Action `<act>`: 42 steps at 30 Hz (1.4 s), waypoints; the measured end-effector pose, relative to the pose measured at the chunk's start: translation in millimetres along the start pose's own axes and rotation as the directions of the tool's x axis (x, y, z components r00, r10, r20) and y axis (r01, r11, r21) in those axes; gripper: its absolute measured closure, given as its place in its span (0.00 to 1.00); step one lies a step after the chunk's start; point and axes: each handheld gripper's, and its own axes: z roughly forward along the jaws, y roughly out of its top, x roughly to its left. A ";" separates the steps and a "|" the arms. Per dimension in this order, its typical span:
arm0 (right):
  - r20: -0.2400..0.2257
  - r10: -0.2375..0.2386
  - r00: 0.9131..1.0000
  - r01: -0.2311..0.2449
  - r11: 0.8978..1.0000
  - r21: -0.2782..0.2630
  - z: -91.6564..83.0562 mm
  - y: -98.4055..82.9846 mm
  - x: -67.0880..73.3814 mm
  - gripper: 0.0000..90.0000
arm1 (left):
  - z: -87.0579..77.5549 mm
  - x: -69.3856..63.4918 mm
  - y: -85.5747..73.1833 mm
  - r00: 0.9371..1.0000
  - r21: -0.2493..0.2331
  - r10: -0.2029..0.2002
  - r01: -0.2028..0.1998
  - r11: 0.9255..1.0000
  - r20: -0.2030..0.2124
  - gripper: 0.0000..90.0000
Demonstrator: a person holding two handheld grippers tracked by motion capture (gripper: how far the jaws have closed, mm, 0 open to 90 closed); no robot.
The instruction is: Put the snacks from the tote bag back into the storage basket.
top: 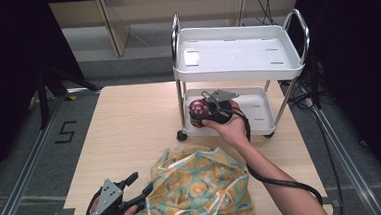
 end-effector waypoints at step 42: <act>-0.011 0.021 1.000 -0.021 0.998 0.060 16.6 -16.5 -0.8 0.29 | 0.1 0.1 -0.1 1.000 0.002 0.001 -0.001 1.000 0.002 0.40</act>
